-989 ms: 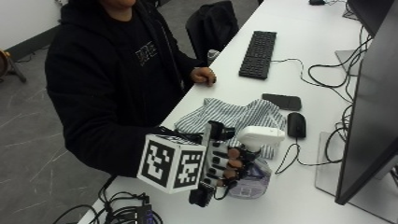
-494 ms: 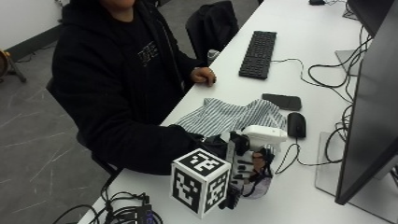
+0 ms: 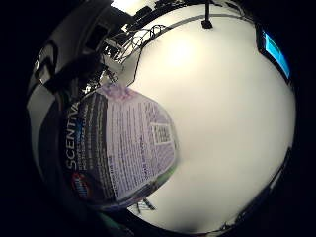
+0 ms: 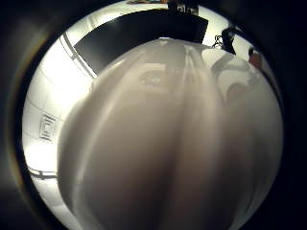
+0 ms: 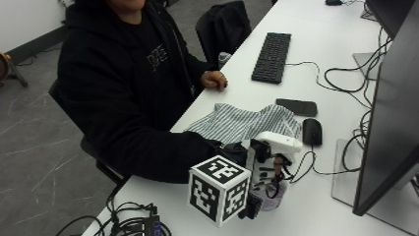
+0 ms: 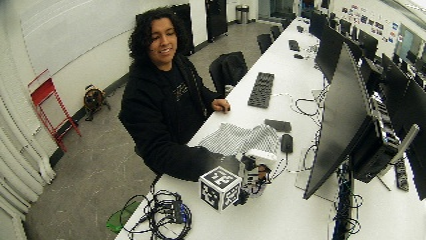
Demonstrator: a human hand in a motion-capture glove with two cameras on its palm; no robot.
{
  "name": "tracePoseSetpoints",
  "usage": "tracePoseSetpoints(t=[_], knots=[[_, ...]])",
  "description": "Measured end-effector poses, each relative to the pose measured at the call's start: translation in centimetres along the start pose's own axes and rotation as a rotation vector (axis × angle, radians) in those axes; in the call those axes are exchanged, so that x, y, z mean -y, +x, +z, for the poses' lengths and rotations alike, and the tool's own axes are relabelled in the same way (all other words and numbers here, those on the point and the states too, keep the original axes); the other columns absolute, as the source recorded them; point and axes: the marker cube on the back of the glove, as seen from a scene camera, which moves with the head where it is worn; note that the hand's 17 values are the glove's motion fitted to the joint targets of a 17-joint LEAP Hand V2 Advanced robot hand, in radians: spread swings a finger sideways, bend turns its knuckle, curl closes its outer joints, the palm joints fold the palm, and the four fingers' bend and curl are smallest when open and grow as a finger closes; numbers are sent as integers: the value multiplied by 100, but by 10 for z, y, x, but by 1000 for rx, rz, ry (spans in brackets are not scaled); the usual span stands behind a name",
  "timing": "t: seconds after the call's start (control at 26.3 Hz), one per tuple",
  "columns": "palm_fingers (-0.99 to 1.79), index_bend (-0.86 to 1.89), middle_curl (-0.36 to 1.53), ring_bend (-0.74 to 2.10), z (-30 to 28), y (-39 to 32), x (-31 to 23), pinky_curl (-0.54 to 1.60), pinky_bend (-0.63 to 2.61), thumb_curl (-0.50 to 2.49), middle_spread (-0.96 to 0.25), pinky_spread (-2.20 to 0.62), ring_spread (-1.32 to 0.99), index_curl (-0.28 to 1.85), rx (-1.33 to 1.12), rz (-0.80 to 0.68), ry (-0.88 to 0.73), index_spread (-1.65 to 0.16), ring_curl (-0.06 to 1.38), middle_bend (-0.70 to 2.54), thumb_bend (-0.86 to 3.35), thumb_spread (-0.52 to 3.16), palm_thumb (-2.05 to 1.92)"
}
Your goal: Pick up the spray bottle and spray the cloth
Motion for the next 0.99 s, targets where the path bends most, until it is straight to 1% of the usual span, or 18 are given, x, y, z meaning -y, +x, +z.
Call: tracePoseSetpoints(t=[0.04, 0.15, 0.34, 0.49, 0.61, 0.84, 0.99], knots=[[136, 15, 44, 54, -6, 2, -10, 35, 31, 54, -24, -20, -24, 35, -15, 4, -18, -30, 42, 31, -1, 59, 94], [142, 16, 47, 59, -16, 5, -26, 36, 32, 57, -24, -25, -23, 36, -39, -3, -37, -30, 43, 39, -1, 54, 96], [143, 19, 50, 63, -17, -1, -35, 37, 35, 61, -22, -30, -24, 39, -73, -8, -23, -29, 45, 48, -2, 45, 98], [141, 21, 52, 64, -23, -23, -48, 38, 38, 63, -22, -32, -24, 42, -152, -13, -108, -29, 46, 50, -2, 40, 98], [140, 23, 53, 65, -28, -47, -61, 38, 38, 65, -21, -32, -24, 43, -239, 5, -236, -29, 46, 52, -3, 37, 98], [139, 24, 53, 66, -32, -79, -91, 39, 40, 68, -21, -33, -24, 46, -496, 41, -629, -29, 47, 54, -3, 33, 98], [138, 25, 54, 67, -30, -91, -107, 39, 39, 69, -21, -33, -24, 48, -675, 86, -843, -29, 47, 55, -3, 31, 98]])
